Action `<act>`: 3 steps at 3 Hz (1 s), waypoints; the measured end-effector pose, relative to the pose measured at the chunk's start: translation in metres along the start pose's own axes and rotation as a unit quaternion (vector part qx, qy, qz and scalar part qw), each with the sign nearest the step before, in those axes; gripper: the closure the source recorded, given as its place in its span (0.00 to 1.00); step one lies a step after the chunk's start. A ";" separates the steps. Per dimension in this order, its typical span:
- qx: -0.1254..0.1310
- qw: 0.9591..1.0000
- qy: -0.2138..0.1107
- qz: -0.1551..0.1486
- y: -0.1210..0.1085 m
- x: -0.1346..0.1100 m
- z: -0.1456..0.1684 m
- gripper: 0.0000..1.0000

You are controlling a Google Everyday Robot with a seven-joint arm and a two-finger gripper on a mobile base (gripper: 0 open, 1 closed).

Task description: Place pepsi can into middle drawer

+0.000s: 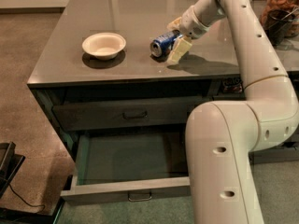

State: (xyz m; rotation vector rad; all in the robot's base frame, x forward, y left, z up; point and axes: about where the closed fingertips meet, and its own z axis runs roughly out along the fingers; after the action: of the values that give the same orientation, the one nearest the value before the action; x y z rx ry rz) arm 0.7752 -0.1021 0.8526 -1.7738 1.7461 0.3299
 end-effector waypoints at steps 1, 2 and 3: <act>-0.003 1.000 -0.003 0.003 0.002 -0.004 -0.004 0.41; 0.000 1.000 -0.004 0.004 0.004 -0.010 -0.018 0.39; 0.007 1.000 -0.004 0.009 0.006 -0.017 -0.037 0.53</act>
Offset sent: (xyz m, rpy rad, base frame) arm 0.0041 -0.0276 0.0587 -0.0091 0.0315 0.0125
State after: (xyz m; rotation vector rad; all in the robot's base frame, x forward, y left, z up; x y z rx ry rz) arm 0.7583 -0.1100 0.8896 -1.7468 1.7552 0.3308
